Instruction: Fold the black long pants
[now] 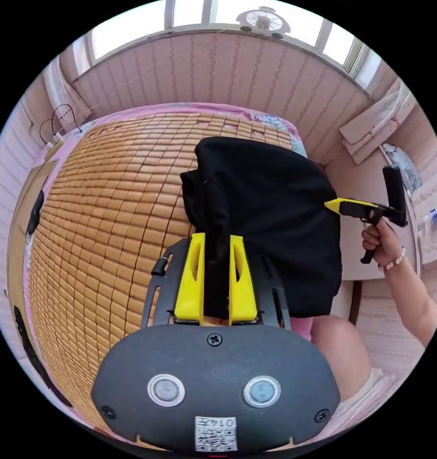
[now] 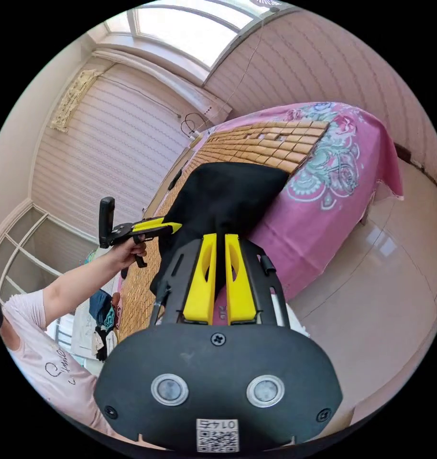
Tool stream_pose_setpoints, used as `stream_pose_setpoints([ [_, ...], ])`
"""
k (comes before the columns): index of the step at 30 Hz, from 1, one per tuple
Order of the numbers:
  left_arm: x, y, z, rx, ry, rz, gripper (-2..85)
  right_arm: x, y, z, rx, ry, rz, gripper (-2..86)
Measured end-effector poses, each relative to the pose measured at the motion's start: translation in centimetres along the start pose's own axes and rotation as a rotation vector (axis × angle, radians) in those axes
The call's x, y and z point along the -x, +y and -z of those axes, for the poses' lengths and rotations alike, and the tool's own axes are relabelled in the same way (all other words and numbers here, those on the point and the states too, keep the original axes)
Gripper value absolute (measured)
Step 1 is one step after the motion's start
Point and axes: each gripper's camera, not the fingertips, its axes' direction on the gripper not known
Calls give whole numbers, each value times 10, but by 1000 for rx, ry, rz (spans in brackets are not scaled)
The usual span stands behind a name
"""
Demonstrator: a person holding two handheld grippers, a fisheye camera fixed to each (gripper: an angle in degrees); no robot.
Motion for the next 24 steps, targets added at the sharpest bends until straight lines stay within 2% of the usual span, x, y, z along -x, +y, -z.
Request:
stream_pose_setpoints([
  [3,-3,-50,11,-103,27,160,82,-20,-14,2,-135,130,-119,55],
  [5,-2,-52,32,-192,69,178,79,-30,-1,-4,-175,169,-164,76],
  [9,-2,-17,61,-189,37,142,78,-20,62,2,-244,206,-100,84],
  [12,-10,45,87,-187,54,126,71,20,125,-7,-223,170,60,76],
  [16,-57,182,144,-252,-83,67,40,103,234,-46,-19,256,333,34],
  [20,-94,336,193,-128,-209,288,-3,172,342,-91,264,283,493,4],
  [24,-139,463,250,-160,-379,482,-7,250,426,-120,300,321,733,-1],
])
